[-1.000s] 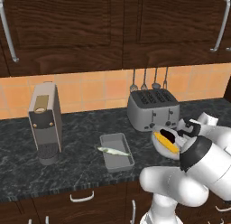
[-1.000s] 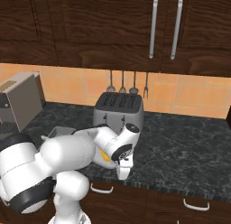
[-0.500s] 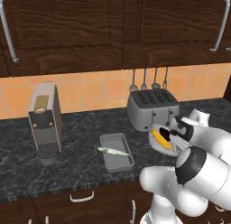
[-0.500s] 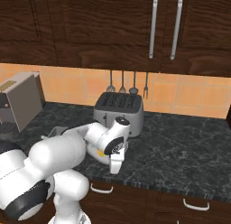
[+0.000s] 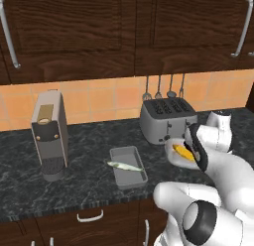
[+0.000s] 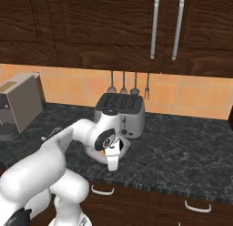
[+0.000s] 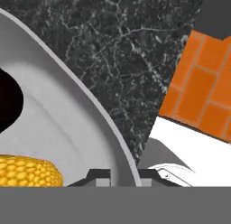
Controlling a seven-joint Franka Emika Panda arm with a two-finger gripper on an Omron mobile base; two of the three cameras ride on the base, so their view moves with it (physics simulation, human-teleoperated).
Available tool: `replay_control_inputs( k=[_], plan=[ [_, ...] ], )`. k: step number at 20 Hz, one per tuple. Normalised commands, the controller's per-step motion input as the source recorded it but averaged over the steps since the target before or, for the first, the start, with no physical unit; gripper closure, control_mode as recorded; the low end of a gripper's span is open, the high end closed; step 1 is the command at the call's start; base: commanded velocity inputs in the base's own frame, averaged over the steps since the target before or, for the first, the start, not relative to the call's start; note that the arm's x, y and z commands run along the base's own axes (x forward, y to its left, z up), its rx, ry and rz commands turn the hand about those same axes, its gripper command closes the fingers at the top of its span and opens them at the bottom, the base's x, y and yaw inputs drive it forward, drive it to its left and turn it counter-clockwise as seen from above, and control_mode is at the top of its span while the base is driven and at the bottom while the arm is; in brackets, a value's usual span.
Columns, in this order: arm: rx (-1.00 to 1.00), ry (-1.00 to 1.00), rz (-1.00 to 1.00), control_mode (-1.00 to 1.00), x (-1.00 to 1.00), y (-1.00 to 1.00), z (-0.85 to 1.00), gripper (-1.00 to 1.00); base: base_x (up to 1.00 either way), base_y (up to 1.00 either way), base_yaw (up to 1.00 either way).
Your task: Take the meat container that has the fish and place it on the second highest rack of the freezer. Then take the vegetable container that has the avocado and corn and place it on the highest rack of the freezer.
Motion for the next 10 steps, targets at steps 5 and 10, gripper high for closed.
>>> replay_control_inputs(
  k=[5,10],
  plan=[
    [-0.16,-0.28,0.22,-1.0,-0.51,0.04,0.89,1.0,0.0,0.0,0.0],
    [-0.11,-0.2,0.39,-1.0,-0.61,0.01,1.0,1.0,0.0,0.0,0.0]
  ],
)
